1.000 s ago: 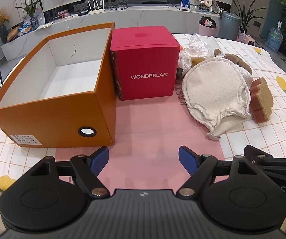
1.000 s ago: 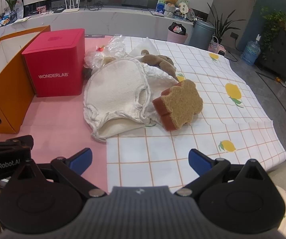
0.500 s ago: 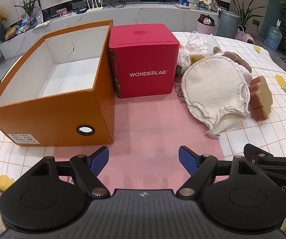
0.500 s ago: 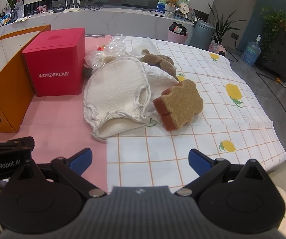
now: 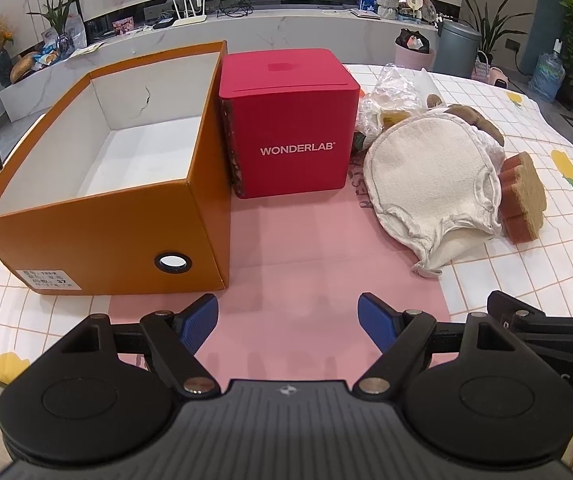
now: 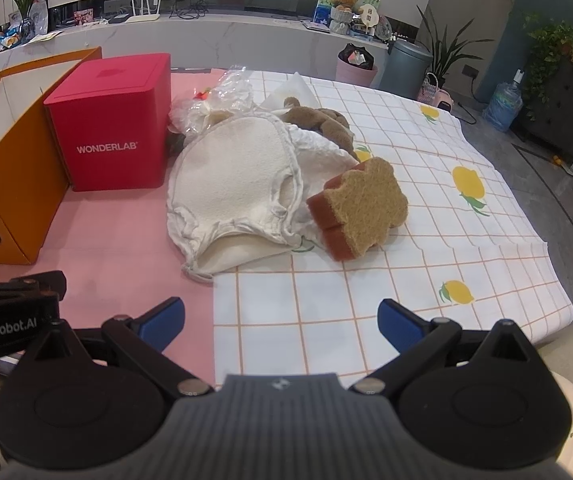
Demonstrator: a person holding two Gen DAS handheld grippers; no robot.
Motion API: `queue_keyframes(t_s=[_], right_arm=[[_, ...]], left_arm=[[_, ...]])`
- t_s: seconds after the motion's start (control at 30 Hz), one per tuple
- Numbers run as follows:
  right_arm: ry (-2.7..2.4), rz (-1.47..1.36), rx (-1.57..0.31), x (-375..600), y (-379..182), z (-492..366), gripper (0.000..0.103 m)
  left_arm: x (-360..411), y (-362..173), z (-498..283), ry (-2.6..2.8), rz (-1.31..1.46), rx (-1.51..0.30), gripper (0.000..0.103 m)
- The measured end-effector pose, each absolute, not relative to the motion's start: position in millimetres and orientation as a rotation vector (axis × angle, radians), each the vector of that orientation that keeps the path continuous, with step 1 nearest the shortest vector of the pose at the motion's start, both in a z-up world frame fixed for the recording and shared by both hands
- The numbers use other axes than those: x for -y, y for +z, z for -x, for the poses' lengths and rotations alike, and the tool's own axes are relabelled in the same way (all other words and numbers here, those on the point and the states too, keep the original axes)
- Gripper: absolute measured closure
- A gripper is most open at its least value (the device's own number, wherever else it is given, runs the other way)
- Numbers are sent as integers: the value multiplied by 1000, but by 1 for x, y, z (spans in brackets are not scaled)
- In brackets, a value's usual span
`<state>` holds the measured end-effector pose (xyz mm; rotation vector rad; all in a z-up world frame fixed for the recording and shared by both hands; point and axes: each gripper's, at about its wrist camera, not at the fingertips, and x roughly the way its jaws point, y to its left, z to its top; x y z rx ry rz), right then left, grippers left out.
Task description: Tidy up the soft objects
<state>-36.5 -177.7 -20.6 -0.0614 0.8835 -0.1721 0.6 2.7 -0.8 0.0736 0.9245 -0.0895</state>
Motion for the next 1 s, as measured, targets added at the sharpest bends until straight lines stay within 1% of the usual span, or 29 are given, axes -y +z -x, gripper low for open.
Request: queue_keyframes(t_s=[0.43,0.63,1.0], right_arm=[[-181,58,-886,180,-22,36,3],[-198,51,-878,185,-20,39,3],[-212,-16,-876,219,-19,32,3]], left_arm=[[-3,-2,-2,-98,-64,-929,10],[2,-1,0,-99,-94,-896,9],[22,-12,-10,-177,-172,-889,8]])
